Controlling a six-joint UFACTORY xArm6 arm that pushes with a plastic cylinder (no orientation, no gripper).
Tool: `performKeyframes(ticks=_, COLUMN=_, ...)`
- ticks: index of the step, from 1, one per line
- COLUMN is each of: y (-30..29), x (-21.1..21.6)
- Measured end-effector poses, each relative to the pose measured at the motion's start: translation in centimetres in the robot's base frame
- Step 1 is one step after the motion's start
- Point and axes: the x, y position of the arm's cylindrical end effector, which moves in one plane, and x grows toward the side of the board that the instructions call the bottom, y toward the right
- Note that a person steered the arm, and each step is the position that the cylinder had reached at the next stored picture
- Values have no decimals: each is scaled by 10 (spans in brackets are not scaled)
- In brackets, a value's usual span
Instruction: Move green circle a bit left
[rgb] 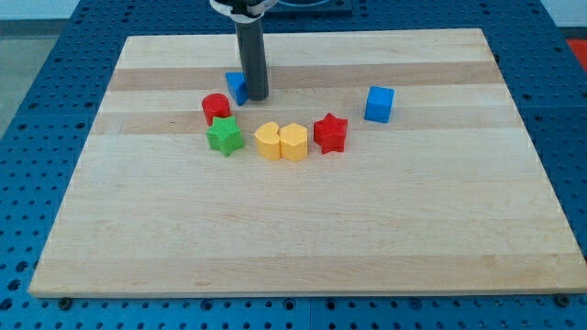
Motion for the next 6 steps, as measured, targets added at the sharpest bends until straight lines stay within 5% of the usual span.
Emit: performKeyframes(ticks=6, y=16, x=-51)
